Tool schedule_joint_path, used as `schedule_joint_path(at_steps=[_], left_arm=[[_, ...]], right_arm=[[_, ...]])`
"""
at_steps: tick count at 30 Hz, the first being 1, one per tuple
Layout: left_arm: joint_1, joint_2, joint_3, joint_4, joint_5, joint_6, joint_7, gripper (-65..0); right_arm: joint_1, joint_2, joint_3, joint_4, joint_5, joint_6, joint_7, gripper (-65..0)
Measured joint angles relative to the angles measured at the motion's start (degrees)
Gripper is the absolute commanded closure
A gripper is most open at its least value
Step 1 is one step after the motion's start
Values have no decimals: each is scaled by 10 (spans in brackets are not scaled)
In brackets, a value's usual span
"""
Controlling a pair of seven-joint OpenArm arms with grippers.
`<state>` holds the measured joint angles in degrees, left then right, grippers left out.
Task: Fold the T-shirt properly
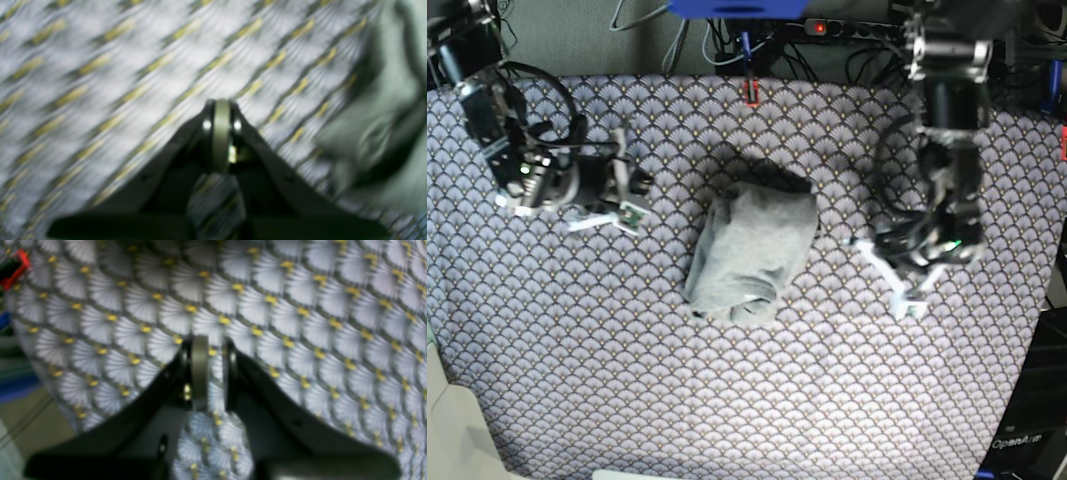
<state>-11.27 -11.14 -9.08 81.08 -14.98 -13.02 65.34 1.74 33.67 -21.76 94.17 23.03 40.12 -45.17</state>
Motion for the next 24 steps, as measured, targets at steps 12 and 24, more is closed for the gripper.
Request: schedule_joint_path(at_steps=[12,24], left_arm=[[233,-51,-41,306,-7,-5,81,0],[428,-29,-12,283,6,-47,-58,0]], right_arm=[[-225,-63,330,67,-230,-2,14,-69],[-407,-228,588,89,-366,-1,148,-69]])
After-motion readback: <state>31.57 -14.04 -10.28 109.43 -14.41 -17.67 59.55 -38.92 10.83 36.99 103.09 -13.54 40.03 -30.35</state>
